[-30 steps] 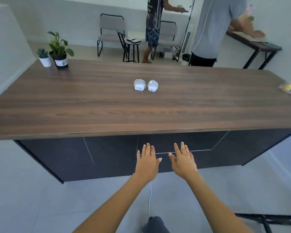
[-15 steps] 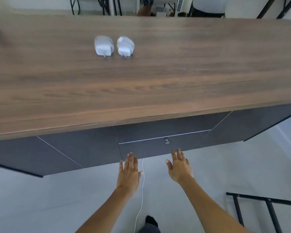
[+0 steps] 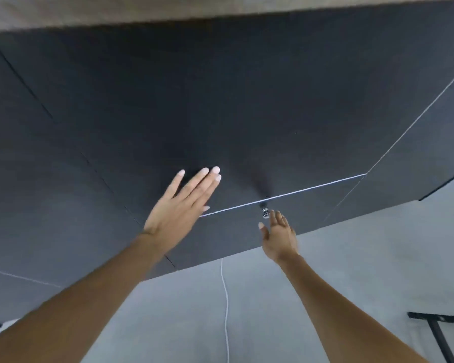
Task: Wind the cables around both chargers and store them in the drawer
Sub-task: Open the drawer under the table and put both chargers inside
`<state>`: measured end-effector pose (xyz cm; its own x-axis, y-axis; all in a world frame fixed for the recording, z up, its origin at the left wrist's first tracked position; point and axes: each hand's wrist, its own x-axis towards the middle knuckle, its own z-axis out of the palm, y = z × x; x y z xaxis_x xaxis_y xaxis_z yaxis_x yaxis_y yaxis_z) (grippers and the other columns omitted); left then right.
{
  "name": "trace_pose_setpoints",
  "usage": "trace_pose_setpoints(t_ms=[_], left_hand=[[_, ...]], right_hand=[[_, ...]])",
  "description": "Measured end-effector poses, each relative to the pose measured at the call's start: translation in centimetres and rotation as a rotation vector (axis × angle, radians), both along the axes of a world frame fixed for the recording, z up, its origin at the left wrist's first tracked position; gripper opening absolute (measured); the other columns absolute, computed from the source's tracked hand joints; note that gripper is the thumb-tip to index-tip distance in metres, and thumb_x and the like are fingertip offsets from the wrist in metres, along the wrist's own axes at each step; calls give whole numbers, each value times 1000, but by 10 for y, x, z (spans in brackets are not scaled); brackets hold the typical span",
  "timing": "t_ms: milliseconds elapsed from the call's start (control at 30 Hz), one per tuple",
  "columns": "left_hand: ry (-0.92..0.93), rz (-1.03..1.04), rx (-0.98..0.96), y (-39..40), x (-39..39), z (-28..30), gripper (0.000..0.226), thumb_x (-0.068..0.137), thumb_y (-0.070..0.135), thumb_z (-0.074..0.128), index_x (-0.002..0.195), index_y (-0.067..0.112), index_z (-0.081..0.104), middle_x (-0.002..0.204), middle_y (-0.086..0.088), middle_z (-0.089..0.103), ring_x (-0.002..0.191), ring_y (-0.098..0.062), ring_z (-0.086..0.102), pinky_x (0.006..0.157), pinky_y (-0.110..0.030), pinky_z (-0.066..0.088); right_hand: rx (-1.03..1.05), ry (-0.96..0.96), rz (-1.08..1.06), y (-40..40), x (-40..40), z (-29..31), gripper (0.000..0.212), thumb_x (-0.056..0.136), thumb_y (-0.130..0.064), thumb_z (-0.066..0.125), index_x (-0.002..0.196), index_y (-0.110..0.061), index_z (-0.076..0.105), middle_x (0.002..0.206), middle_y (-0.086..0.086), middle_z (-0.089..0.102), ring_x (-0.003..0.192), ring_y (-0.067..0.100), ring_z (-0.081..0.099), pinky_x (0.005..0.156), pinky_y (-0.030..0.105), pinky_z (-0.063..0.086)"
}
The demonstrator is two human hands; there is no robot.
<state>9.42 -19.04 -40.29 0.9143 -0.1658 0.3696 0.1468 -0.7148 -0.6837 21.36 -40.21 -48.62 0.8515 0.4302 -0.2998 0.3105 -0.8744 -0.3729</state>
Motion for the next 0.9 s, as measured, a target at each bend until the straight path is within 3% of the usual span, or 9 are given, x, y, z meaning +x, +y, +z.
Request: trace_pose_setpoints(t_ms=[100,200,300,433,700,800,900], left_hand=[[-46,-105,209,35,5,8,51,103,35,16,151,19,7,158,-3,-9,144,-20,-7,116,-39,-5],[-68,-182,331,51,9,19,51,103,42,19,150,24,11,159,-1,-4,145,-18,-6,117,-39,-3],[-69,-217,338,52,12,17,53,102,43,22,150,23,13,158,0,-1,145,-19,-6,116,-41,-5],[-94,-252,381,55,13,15,55,101,44,23,150,21,13,158,-2,1,145,-22,-9,115,-43,-5],[-117,-268,413,58,15,16,57,101,46,22,150,20,12,157,-3,4,145,-23,-8,116,-43,0],[-119,-273,423,57,16,17,57,101,46,22,150,19,12,157,-4,3,144,-22,-3,116,-44,1],[-122,-268,420,57,15,18,57,101,46,21,150,18,11,158,-6,-2,145,-25,-9,116,-45,-1]], right_hand=[[127,-54,-57,10,4,-17,53,100,-32,31,146,-5,22,152,11,29,140,26,26,110,36,26],[226,-138,-154,17,8,-24,41,100,-28,36,133,-4,42,134,14,51,119,33,51,90,35,42],[259,-219,-230,20,11,-31,36,99,-31,40,122,-6,53,116,15,64,100,37,60,77,35,45],[384,-283,-346,22,12,-39,31,96,-28,49,117,-8,62,96,19,71,88,40,64,76,33,47],[623,-267,-466,24,8,-51,30,92,-26,58,114,-6,65,93,15,73,79,29,68,74,17,43],[617,-267,-462,24,7,-52,28,93,-24,57,112,-5,65,89,14,72,67,20,59,66,9,36],[604,-265,-460,23,6,-52,28,93,-24,55,112,-5,65,86,14,72,64,17,54,65,13,39]])
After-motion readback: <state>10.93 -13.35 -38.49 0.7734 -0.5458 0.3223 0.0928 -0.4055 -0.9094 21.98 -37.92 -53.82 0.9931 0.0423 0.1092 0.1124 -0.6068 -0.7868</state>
